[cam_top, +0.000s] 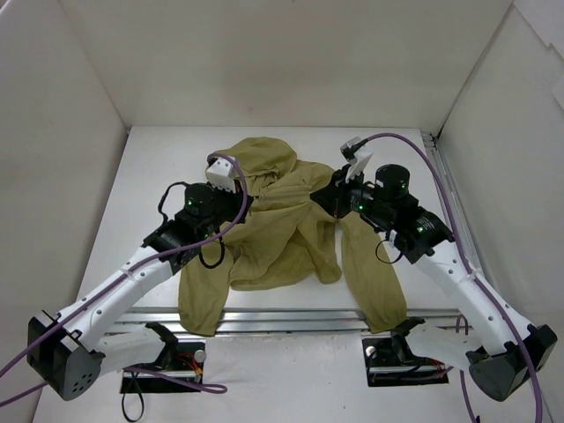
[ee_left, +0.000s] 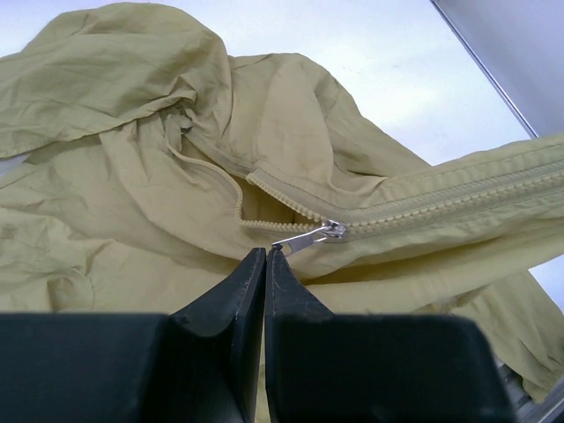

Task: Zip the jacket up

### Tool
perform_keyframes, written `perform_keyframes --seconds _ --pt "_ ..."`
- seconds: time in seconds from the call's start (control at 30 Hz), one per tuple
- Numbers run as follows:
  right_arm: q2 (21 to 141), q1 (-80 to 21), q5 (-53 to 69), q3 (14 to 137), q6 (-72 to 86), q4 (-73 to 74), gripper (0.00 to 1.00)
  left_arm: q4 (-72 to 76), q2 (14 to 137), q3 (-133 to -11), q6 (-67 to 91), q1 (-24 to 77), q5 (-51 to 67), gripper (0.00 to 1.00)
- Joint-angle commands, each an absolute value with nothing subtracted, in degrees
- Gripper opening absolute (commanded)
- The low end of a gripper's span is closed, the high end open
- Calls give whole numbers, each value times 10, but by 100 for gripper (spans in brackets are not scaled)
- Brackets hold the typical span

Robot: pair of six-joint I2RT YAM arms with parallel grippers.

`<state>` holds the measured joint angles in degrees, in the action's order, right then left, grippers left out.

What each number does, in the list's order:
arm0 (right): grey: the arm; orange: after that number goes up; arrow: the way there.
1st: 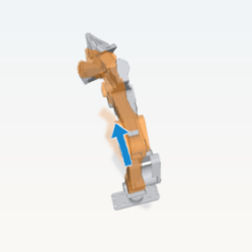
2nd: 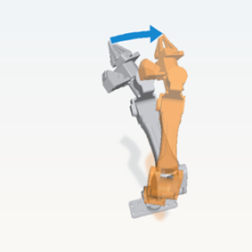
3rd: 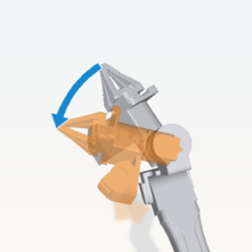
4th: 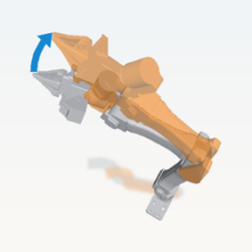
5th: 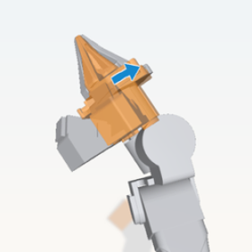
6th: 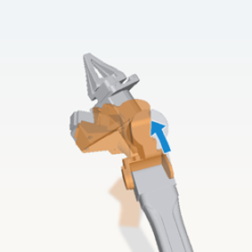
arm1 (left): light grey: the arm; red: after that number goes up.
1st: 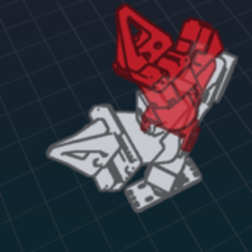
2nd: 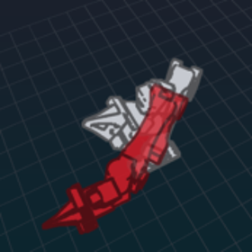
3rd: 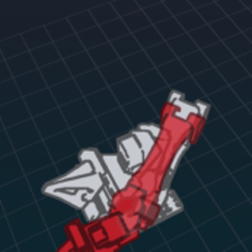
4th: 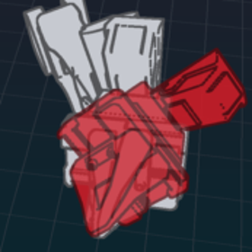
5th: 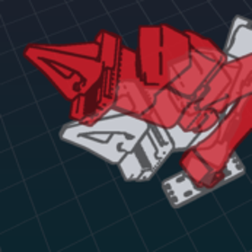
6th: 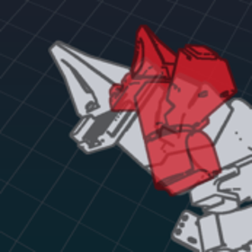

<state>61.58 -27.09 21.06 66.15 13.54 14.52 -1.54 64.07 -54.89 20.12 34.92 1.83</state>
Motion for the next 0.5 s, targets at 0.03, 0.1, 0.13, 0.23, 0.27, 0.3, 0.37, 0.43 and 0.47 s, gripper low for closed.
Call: perform_keyframes --seconds 0.03,0.1,0.13,0.23,0.27,0.3,0.37,0.43,0.47 --pt "611 -264 182 702 122 110 0 -20 621 -573 188 339 -36 0" --pt "609 -265 179 703 121 110 0 -20 618 -570 189 339 -40 0" --pt "607 -263 178 705 120 110 0 -20 617 -569 190 339 -45 0" --pt "606 -263 175 708 118 110 0 -23 613 -566 191 334 -54 0" --pt "606 -265 171 708 117 112 0 -23 613 -563 192 334 -55 0" --pt "606 -263 171 710 116 112 0 -23 612 -563 193 334 -55 0" --pt "605 -265 168 711 114 113 0 -24 609 -561 196 329 -62 0" --pt "605 -265 165 715 112 115 0 -25 607 -561 199 329 -69 0" --pt "604 -264 163 716 110 115 0 -26 607 -562 200 329 -72 0"
